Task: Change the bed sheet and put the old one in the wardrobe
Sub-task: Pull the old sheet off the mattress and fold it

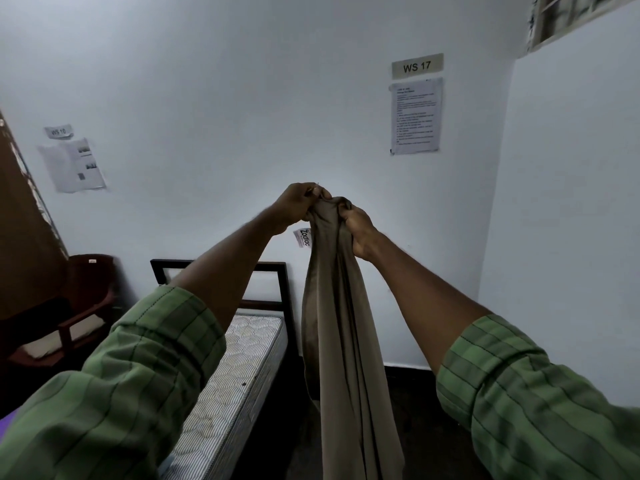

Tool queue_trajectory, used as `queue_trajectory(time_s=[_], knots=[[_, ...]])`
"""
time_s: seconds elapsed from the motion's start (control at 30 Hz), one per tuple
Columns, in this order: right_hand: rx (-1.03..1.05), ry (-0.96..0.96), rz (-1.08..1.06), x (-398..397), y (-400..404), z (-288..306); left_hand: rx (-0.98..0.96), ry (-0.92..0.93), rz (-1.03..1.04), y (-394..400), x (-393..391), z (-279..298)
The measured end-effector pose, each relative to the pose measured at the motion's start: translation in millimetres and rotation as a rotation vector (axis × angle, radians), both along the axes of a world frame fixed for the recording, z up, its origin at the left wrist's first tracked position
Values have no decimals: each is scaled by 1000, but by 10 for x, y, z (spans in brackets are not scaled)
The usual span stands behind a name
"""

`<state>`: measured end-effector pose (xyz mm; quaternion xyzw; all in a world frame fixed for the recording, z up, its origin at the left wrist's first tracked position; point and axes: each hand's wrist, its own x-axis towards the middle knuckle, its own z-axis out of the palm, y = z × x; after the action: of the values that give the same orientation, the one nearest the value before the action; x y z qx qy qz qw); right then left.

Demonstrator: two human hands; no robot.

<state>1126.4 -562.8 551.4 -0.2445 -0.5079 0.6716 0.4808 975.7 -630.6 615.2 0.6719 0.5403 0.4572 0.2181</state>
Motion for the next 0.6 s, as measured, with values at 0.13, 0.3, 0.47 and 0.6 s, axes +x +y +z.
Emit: queue_trajectory(time_s=[0.13,0.3,0.47,0.6], knots=[[-58,41,-48,-52,-19,20,-11,-118,32,57,-1,-24],[-187,111,-94,15,-25,-2,-148,-121,-38,14,-112,-69],[-120,49,-90,-6,-25,-8,-113,-146,80,11,-95,-34],[72,-148,-141,-39,-99,29,-97,-220,237,51,58,33]])
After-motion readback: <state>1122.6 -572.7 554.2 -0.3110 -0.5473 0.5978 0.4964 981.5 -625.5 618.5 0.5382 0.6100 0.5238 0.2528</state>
